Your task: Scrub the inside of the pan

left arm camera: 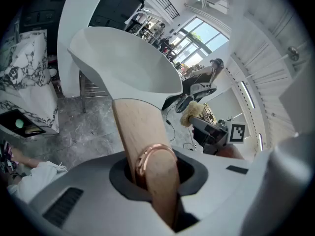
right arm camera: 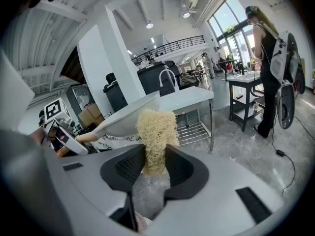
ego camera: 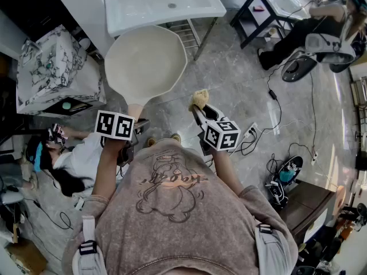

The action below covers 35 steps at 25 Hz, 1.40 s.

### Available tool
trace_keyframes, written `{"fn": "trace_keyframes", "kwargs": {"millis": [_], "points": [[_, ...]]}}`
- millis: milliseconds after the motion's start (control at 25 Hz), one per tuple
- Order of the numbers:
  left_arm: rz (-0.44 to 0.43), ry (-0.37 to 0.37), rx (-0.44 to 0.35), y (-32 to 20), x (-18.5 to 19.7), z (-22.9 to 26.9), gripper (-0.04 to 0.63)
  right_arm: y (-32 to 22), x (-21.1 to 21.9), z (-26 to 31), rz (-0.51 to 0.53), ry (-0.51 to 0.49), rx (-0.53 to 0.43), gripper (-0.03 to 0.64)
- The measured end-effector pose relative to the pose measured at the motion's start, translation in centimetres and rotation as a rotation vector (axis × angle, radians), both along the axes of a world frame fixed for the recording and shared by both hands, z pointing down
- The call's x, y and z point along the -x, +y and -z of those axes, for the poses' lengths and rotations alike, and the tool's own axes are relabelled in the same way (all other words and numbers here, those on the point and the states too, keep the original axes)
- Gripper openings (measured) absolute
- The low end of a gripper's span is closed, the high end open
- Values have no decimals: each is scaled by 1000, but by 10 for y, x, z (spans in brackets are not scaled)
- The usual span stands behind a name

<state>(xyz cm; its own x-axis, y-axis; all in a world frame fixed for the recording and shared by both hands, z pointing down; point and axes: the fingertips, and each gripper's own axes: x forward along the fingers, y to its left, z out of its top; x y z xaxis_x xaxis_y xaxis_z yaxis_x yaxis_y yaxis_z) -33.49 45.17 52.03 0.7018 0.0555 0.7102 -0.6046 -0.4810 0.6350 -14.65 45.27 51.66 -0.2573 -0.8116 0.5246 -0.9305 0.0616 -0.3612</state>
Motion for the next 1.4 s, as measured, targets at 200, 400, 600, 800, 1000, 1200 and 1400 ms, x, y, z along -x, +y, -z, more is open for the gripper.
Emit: {"fn": "trace_keyframes", "kwargs": {"millis": [200,400,600,800,1000,1200,1400], "points": [[-8,-6,-3,2,-3,0,72,1,3,0,10,1,-1,143],[-4,-6,2,6,-8,1,72,2,-4,1,5,12,-8,143],[7,-12,-7,8,-21,-2,72,6,-19,3,13,-7,-35,144],[42,7,-13,5,-38,-4,72,10,-33,-4,37,11,-22,144],[49,14,-16,-10,-49,-4,72,1,-51,-11,23,18,-13,144],[38,18,-29,-44,-65,-4,72,-24,-66,-15,9,11,-17,144],[24,31,-32,-88,-93,-6,72,-58,-93,-21,-18,10,-13,144]]}}
